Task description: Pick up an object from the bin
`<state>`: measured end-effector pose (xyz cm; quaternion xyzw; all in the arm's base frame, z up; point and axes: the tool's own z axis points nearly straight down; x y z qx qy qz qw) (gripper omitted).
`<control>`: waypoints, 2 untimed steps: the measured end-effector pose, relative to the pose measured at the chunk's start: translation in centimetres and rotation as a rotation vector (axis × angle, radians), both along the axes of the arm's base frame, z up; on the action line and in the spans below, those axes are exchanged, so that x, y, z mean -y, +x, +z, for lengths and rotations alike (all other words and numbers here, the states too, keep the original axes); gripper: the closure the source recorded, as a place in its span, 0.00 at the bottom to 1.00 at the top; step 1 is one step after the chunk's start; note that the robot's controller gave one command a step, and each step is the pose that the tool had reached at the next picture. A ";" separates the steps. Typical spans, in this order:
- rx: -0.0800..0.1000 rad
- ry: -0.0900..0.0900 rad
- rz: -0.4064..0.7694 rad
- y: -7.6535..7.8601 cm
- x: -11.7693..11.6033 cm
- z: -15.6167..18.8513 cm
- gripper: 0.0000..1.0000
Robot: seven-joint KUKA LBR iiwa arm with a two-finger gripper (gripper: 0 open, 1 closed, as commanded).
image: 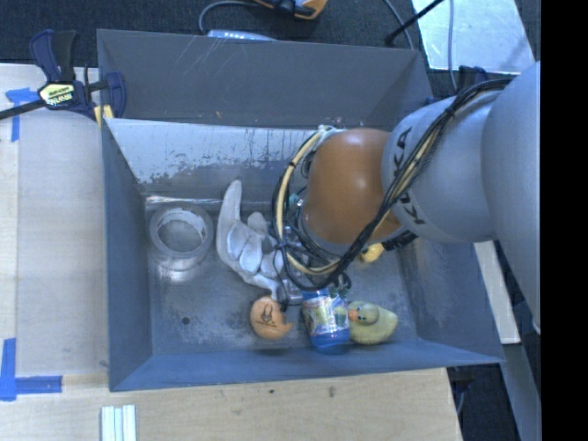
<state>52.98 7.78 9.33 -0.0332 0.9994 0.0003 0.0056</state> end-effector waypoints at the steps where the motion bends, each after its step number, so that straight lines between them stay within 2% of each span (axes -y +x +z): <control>1: 0.010 0.000 -0.028 1.1 -0.1 -0.3 0.00; 2: 0.003 0.002 -0.091 0.5 -0.3 2.0 0.00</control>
Offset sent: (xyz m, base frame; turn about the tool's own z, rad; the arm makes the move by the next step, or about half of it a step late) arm 0.0252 0.0152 -0.0217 0.3539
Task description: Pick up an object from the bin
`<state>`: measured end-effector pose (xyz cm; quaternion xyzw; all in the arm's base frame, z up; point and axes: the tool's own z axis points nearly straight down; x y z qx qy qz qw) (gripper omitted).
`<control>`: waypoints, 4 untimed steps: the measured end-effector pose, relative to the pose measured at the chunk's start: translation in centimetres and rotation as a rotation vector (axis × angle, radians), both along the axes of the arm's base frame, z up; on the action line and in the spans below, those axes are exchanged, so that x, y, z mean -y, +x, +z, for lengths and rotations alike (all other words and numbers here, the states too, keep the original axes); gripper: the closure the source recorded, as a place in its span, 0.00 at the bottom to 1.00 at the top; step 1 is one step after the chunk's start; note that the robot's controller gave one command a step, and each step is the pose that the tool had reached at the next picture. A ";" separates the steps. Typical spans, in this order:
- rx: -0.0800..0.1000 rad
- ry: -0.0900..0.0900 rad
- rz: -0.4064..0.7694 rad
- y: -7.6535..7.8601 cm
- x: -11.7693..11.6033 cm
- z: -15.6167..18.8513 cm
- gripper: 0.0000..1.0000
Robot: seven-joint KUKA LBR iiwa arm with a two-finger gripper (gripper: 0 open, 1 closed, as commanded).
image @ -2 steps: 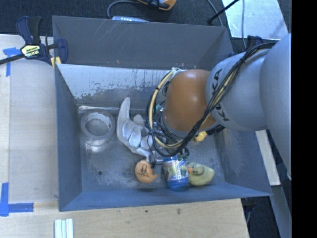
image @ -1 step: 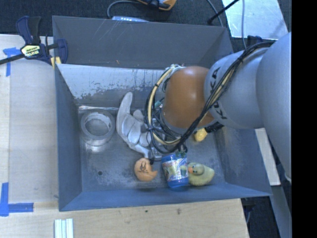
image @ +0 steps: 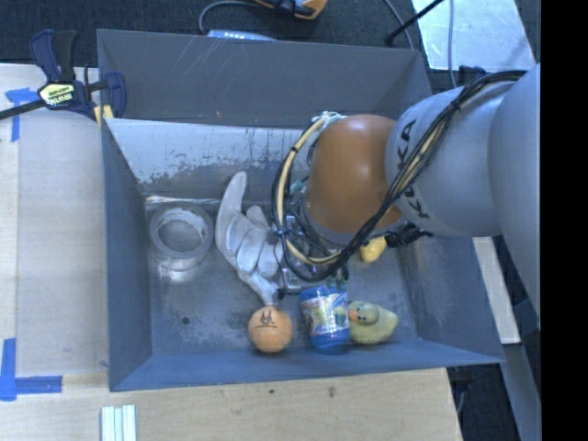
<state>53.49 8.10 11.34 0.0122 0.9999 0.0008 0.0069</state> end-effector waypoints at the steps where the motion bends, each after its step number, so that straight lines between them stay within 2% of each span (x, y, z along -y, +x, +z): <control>1: 0.005 0.000 -0.101 2.1 -2.9 -1.5 0.00; 2: 0.002 0.002 -0.060 4.6 -4.5 -3.4 0.00; 3: 0.007 0.009 -0.339 4.7 -3.5 -3.7 1.00; 4: 0.007 0.009 -0.339 4.7 -3.5 -3.7 1.00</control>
Offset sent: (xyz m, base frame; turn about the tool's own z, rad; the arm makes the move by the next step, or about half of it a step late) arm 0.0530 0.0421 -0.0412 0.0483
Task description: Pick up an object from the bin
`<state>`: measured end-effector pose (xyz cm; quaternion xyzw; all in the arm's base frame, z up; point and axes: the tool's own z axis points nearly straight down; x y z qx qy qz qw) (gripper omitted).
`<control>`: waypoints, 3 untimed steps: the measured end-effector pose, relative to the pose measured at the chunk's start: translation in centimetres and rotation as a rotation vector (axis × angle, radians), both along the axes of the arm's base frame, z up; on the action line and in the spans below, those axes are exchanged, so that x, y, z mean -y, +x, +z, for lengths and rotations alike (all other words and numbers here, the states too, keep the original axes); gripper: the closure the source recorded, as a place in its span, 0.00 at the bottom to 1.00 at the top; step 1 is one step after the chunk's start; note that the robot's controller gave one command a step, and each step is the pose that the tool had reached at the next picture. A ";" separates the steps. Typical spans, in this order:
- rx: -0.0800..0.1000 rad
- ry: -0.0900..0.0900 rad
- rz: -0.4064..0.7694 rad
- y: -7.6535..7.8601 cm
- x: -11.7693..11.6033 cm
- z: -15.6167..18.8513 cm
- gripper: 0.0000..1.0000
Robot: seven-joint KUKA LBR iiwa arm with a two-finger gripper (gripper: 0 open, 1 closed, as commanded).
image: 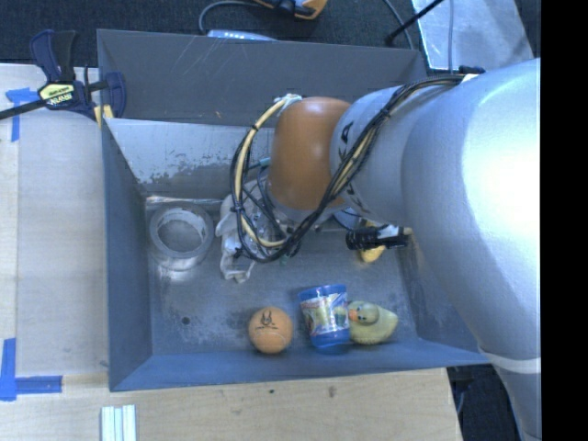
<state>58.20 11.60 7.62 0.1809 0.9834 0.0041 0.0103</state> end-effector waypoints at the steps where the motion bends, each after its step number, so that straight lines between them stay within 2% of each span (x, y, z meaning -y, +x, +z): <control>1: -0.006 -0.004 0.003 -0.1 0.0 3.7 1.00; 3: -0.004 -0.004 0.028 0.3 -0.6 15.7 1.00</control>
Offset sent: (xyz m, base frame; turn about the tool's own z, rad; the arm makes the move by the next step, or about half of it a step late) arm 0.0000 0.0024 0.1218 -0.0319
